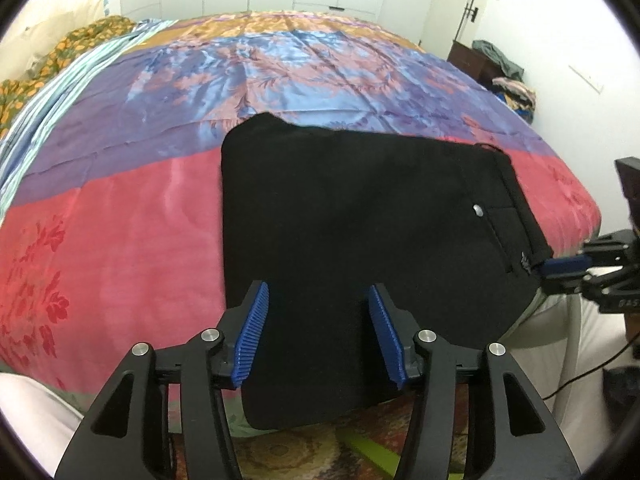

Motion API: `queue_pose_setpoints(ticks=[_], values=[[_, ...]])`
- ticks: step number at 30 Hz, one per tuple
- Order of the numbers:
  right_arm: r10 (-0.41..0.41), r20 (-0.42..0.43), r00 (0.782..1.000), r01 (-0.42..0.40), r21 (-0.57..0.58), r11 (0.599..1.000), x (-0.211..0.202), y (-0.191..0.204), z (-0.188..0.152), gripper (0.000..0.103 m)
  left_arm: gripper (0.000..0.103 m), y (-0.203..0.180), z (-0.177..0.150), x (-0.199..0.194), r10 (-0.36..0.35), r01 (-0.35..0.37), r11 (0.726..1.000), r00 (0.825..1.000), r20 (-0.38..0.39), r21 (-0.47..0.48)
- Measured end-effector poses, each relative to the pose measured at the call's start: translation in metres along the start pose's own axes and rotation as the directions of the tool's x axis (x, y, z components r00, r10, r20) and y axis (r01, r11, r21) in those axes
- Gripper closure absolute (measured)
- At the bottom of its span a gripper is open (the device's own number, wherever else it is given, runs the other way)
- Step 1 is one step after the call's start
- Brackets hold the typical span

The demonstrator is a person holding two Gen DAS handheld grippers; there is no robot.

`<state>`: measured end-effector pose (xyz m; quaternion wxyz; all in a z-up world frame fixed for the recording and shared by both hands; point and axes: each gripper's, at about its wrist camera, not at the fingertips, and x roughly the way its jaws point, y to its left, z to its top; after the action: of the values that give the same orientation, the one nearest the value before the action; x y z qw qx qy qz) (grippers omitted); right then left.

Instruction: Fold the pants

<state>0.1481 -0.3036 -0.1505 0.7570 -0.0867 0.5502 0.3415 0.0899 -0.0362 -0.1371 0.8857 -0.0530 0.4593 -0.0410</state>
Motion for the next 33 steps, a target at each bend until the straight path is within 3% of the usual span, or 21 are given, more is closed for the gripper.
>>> queue_pose_setpoints(ticks=[9,33], values=[[0.033,-0.007,0.999,-0.033,0.061,0.998,0.0131,-0.0076,-0.0062,0.083,0.042,-0.0035,-0.0022,0.0041,0.003,-0.003,1.0,1.0,-0.006,0.017],[0.051,0.019,0.999,-0.052,0.097,0.994,0.0068,-0.0118,-0.0057,0.084,0.042,-0.0081,-0.0041,0.0048,0.037,-0.036,0.998,0.999,-0.015,0.048]])
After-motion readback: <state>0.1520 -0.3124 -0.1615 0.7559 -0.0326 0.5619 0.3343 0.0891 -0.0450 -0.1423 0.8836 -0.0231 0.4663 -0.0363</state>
